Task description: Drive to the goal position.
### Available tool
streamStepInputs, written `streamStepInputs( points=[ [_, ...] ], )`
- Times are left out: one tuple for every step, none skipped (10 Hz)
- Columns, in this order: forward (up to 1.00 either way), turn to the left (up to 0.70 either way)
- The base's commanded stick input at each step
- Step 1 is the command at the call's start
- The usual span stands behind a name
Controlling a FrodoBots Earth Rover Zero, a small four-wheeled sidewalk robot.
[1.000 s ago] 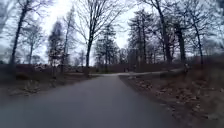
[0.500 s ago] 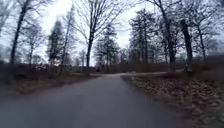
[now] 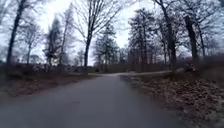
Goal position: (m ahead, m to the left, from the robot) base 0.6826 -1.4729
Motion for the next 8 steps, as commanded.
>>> streamStepInputs(
  points=[
    [1.0, 0.0],
    [1.0, 0.0],
    [1.0, 0.0],
    [1.0, 0.0],
    [1.0, 0.0],
    [1.0, 0.0],
    [1.0, 0.0],
    [1.0, 0.0]
  ],
)
